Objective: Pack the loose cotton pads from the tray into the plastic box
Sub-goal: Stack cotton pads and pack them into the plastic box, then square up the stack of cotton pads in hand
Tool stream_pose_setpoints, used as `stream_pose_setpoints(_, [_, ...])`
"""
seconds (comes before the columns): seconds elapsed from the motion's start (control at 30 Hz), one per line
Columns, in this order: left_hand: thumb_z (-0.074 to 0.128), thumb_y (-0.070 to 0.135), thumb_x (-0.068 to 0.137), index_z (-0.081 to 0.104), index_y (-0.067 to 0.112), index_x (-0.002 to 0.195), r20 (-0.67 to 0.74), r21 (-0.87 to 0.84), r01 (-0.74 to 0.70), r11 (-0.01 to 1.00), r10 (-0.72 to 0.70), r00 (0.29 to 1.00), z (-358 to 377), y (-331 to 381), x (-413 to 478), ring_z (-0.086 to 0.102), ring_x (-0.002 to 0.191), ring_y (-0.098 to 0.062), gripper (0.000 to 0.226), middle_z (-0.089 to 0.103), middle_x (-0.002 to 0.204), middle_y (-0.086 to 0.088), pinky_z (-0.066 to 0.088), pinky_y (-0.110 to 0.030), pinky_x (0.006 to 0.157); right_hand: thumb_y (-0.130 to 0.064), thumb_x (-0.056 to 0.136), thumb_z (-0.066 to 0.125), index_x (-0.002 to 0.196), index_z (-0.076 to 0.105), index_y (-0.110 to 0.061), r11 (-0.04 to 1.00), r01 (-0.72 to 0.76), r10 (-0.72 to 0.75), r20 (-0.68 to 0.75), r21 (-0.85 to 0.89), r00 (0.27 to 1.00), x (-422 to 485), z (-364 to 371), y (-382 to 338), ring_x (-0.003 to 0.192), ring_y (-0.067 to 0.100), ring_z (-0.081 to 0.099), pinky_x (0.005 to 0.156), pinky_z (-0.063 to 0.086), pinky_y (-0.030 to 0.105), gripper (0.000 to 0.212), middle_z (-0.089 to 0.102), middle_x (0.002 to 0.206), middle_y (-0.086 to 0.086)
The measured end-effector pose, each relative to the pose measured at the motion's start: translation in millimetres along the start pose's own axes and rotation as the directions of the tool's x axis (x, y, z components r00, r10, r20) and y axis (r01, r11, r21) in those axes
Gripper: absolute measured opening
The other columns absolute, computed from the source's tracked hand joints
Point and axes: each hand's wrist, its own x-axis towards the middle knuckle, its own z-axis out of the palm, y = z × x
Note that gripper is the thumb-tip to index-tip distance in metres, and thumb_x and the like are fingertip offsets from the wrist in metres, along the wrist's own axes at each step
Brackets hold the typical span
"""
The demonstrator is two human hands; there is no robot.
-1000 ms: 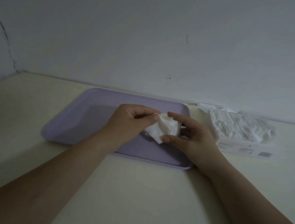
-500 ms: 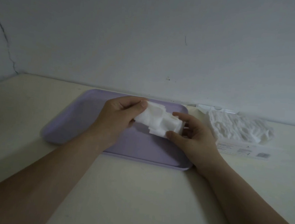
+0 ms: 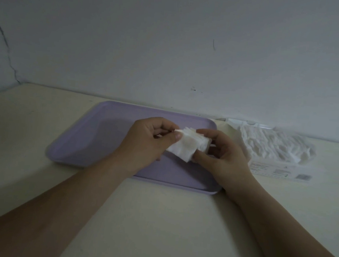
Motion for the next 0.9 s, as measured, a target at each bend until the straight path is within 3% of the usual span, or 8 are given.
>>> stream_pose_setpoints(0.1, [0.077,0.011,0.091,0.076,0.014,0.092,-0.007,0.002,-0.010,1.000,0.010,1.000,3,3,-2,0.061,0.048,-0.015,0.003,0.077,0.079,-0.005,0.047,-0.023,0.047,-0.041,0.059,0.082,0.111,0.072,-0.031,1.000,0.004,-0.004,0.007,-0.005,1.000,0,0,-1,0.094,0.022,0.074,0.087,0.062,0.045,0.054,0.078,0.103,-0.003])
stream_pose_setpoints(0.2, [0.078,0.002,0.086,0.075,0.012,0.091,0.008,-0.019,0.003,1.000,-0.003,1.000,5,2,-2,0.076,0.067,-0.028,0.011,0.078,0.080,-0.012,0.045,-0.022,0.044,-0.042,0.058,0.081,0.110,0.072,-0.031,1.000,0.012,-0.012,-0.004,-0.009,1.000,-1,1,-1,0.094,0.023,0.074,0.087,0.062,0.047,0.054,0.078,0.102,-0.004])
stream_pose_setpoints(0.37, [0.086,0.000,0.077,0.073,0.013,0.085,0.051,0.007,-0.014,1.000,0.014,0.999,4,-1,-1,0.073,0.070,-0.017,0.020,0.079,0.082,-0.010,0.054,-0.025,0.053,-0.023,0.066,0.083,0.111,0.072,-0.028,1.000,0.020,-0.021,0.035,0.008,0.999,-1,-2,-2,0.099,0.025,0.073,0.090,0.060,0.050,0.047,0.078,0.106,-0.001])
stream_pose_setpoints(0.5, [0.088,0.009,0.075,0.069,0.018,0.080,0.043,0.161,-0.073,0.984,0.067,0.997,4,-8,1,0.063,0.062,-0.009,0.021,0.074,0.074,-0.001,0.053,-0.029,0.063,-0.021,0.062,0.098,0.108,0.069,-0.029,0.997,0.067,-0.065,0.066,-0.040,0.996,-3,-2,-2,0.101,0.013,0.071,0.087,0.056,0.030,0.055,0.075,0.109,-0.010])
stream_pose_setpoints(0.57, [0.091,0.017,0.072,0.068,0.025,0.092,0.096,0.238,-0.083,0.968,0.061,0.993,4,-9,1,0.053,0.057,-0.004,0.032,0.067,0.075,0.006,0.046,-0.023,0.060,-0.018,0.066,0.095,0.109,0.065,-0.031,0.989,0.126,-0.125,0.022,-0.076,0.992,-3,2,-2,0.098,0.013,0.070,0.085,0.054,0.028,0.055,0.072,0.106,-0.012])
stream_pose_setpoints(0.67, [0.095,0.024,0.068,0.059,0.034,0.130,0.196,0.308,-0.055,0.950,-0.007,0.981,0,-9,3,0.044,0.058,-0.002,0.073,0.054,0.082,0.004,0.040,-0.018,0.061,-0.013,0.072,0.079,0.129,0.057,-0.034,0.976,0.192,-0.188,0.052,-0.098,0.981,-6,1,-4,0.101,0.016,0.067,0.092,0.054,0.031,0.064,0.067,0.109,-0.009])
stream_pose_setpoints(0.73, [0.095,0.020,0.069,0.062,0.030,0.132,0.274,0.317,-0.090,0.944,0.000,0.962,-3,-5,3,0.042,0.059,-0.004,0.072,0.050,0.077,0.002,0.038,-0.018,0.059,-0.006,0.075,0.071,0.138,0.053,-0.031,0.961,0.212,-0.192,0.123,-0.179,0.974,-8,-1,-5,0.103,0.009,0.065,0.095,0.051,0.028,0.070,0.065,0.115,-0.012])
stream_pose_setpoints(0.9, [0.097,0.018,0.067,0.067,0.022,0.108,0.322,0.268,-0.077,0.960,-0.014,0.946,-7,-2,4,0.047,0.060,-0.007,0.051,0.059,0.070,-0.012,0.038,-0.024,0.058,-0.046,0.067,0.056,0.149,0.041,-0.039,0.883,0.166,-0.084,0.201,-0.439,0.976,-15,1,-15,0.114,-0.009,0.052,0.114,0.036,0.054,0.084,0.054,0.125,-0.028])
